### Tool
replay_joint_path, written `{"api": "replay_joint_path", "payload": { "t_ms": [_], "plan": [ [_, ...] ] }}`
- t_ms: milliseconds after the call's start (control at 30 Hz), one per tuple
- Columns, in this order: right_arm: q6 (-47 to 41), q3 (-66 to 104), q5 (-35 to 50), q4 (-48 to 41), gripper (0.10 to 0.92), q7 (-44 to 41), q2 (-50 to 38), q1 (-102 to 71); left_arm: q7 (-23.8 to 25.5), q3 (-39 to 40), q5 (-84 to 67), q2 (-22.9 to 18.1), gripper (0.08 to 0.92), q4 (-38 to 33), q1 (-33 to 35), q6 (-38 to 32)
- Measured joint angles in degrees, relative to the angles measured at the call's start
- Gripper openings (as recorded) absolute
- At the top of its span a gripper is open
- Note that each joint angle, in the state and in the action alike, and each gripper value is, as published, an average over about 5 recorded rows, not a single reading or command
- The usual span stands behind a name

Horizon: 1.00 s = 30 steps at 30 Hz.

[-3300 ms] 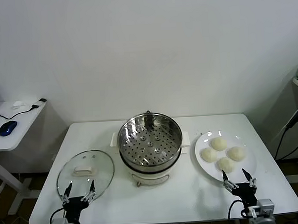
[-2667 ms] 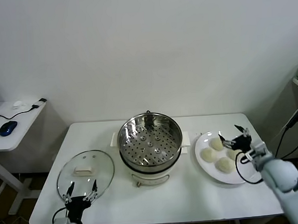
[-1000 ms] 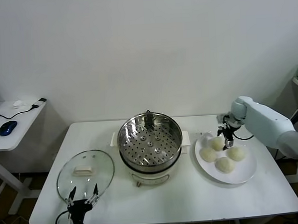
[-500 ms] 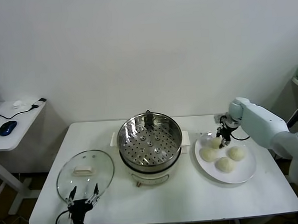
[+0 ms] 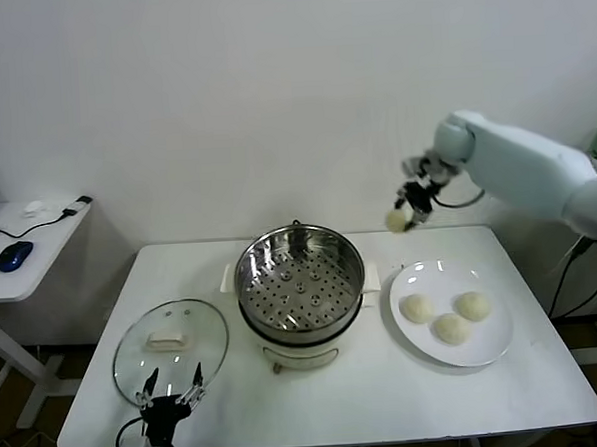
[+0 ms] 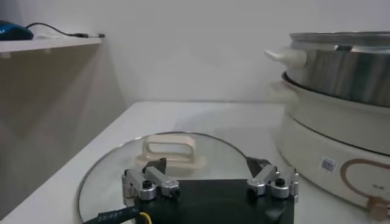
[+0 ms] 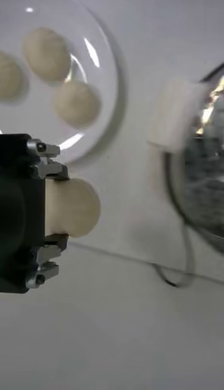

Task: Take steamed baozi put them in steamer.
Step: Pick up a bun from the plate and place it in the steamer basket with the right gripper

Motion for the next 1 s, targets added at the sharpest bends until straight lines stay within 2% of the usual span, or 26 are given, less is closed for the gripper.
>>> {"api": "replay_joint_path", "payload": {
  "t_ms": [167, 400, 700, 1000],
  "plan": [
    [7.4, -2.5, -0.5, 5.8, 0.585, 1.0, 4.7, 3.4, 0.0, 0.1, 0.2, 0.1, 0.823, -0.3, 0.4, 0.0],
    [18.3, -3.1, -7.8, 7.9, 0.585, 2.7, 8.3, 1.2, -0.2, 0.0, 0.4, 0.3, 0.823, -0.5, 1.1, -0.2],
    [28.8, 0.0, -21.4, 2.3, 0.586, 5.9, 11.4, -6.8, -0.3, 0.6, 1.3, 0.1, 0.823, -0.2, 1.2, -0.7],
    [34.1, 4.4, -31.0, -5.7, 0.599, 10.7, 14.2, -13.2, -0.6, 0.9, 1.8, -0.1, 0.823, 0.5, 0.8, -0.9]
  ]
}}
